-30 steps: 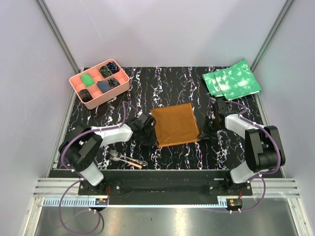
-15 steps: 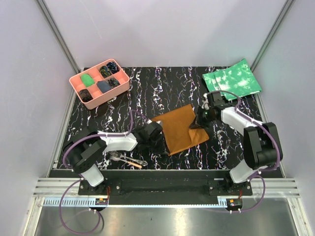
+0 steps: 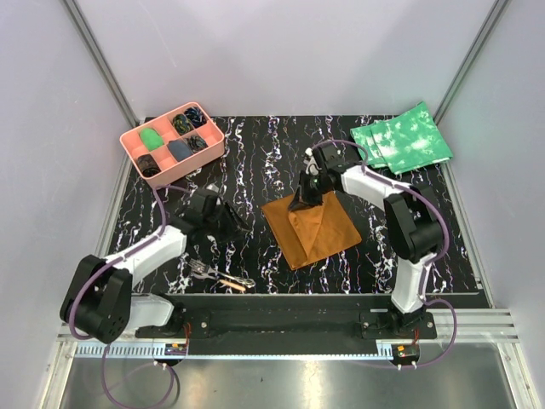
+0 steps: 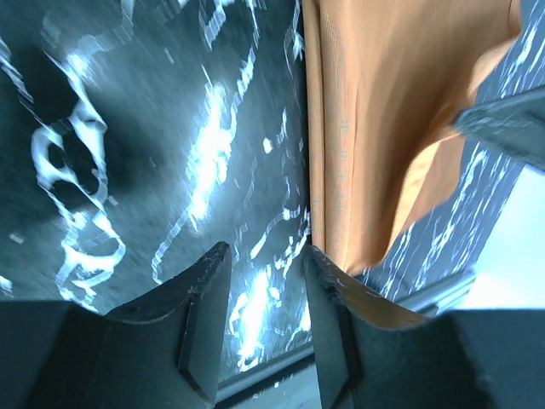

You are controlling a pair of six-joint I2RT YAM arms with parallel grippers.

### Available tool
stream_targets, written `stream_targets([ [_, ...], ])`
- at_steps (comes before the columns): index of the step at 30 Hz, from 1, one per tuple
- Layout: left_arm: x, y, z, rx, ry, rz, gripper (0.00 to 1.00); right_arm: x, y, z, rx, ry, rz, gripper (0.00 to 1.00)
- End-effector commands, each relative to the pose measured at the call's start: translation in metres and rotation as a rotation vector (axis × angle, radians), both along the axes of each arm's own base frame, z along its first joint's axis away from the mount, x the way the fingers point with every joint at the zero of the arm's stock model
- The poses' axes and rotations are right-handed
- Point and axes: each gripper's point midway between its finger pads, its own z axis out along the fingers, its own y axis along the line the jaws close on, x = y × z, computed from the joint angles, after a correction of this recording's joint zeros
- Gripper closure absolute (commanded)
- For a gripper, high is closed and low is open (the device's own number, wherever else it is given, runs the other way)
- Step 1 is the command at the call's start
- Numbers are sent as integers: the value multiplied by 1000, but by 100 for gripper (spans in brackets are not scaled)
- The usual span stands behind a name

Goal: Fold the napkin into a case and place the utensils inside
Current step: Fold the top corner of the square-folded napkin at the center of the board.

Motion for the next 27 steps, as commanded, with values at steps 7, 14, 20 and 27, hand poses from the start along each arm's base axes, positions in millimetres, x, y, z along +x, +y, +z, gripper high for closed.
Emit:
stream_targets([
  [7, 29, 1, 19, -47, -46, -25, 59, 30, 57, -2, 94, 9, 68, 100],
  [14, 35, 1, 15, -30, -42, -29, 60, 35, 74, -13, 107, 30, 86, 100],
  [20, 40, -1, 12, -30, -38, -31, 60, 40, 82, -22, 118, 46, 92, 99],
  [27, 42, -2, 10, -30, -34, -34, 60, 43, 86, -30, 114, 55, 89, 96],
])
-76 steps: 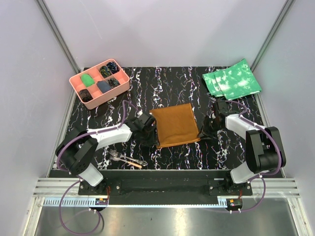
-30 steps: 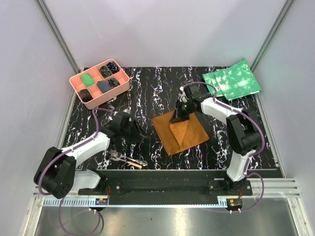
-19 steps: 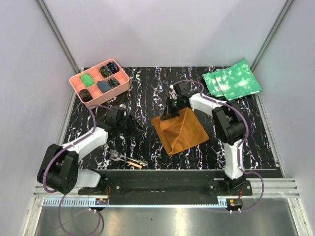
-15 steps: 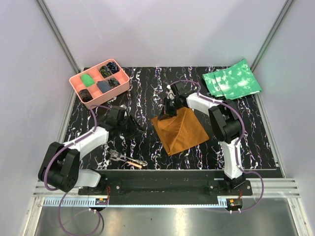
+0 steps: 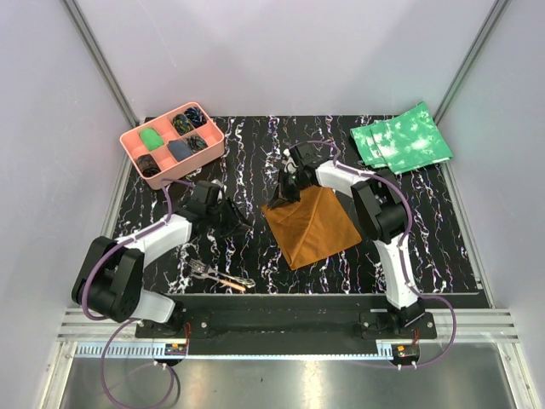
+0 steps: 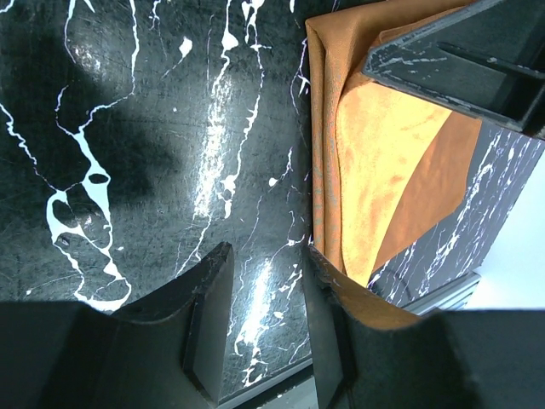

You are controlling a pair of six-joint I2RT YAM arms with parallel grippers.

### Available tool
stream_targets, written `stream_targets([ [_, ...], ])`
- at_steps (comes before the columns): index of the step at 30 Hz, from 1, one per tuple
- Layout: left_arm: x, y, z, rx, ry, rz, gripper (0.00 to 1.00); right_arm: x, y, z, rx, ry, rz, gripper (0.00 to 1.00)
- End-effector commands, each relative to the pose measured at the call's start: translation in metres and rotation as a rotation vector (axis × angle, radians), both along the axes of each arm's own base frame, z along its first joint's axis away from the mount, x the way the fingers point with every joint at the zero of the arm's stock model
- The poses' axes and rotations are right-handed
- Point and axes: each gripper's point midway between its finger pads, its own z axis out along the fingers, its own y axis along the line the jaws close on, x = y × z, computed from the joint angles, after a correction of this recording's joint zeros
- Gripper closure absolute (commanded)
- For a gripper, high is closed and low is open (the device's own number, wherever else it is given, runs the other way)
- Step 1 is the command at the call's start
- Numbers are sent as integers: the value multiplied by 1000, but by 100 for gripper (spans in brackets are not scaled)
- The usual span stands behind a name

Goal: Fold the napkin into a case and place the utensils inside
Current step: Fold the top corner of the square-folded napkin at the center of the board, then smooth out the upper triangle-folded napkin at the center of the board.

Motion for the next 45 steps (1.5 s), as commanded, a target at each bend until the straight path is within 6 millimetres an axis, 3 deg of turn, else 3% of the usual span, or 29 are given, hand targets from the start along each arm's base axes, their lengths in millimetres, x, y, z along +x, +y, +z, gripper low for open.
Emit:
stream_targets([
  [1, 15, -8, 17, -35, -62, -25, 60, 7, 14, 11, 45, -25, 19, 95],
  [7, 21, -10, 21, -35, -81, -36, 59, 10, 16, 17, 55, -43, 23, 75],
  [13, 45, -28, 42, -71, -135, -81, 60, 18, 8, 71, 119, -118, 8, 52],
  [14, 47, -33, 46, -76, -144, -95, 60, 19, 2, 90, 137, -149, 2, 51],
  [15, 50, -39, 44, -74, -138, -111, 59, 17, -9, 88, 123, -147, -14, 50],
  [16, 55, -52, 57, -88, -166, -141, 58, 27, -30, 93, 115, -160, -61, 48],
  [18, 58, -66, 49, -79, -142, -176, 59, 28, -61, 103, 100, -192, -105, 48],
  [19, 64, -80, 58, -88, -159, -197, 60, 39, -85, 105, 93, -206, -154, 48],
  [21, 69, -89, 43, -78, -117, -205, 63, 42, -109, 97, 72, -215, -175, 51],
  [22, 74, -98, 45, -84, -119, -211, 66, 48, -126, 94, 68, -210, -201, 59],
  [24, 80, -103, 29, -78, -85, -216, 69, 52, -139, 81, 58, -199, -208, 64],
  [25, 86, -106, 30, -74, -87, -221, 70, 55, -145, 75, 49, -195, -216, 73],
  [26, 89, -104, 25, -51, -81, -215, 73, 60, -151, 66, 43, -188, -218, 76],
  [31, 94, -97, 2, 34, -44, -214, 76, 74, -160, 36, 41, -154, -210, 81],
  [32, 93, -97, 1, 31, -42, -223, 79, 79, -159, 38, 62, -157, -203, 83],
  [35, 85, -106, 18, 40, -113, -278, 78, 85, -160, 32, 71, -150, -209, 85],
  [41, 45, -134, 42, -36, -169, -388, 79, 91, -159, 19, 89, -129, -213, 87],
  [45, 14, -160, 35, -88, -133, -476, 84, 93, -157, 11, 111, -107, -213, 88],
])
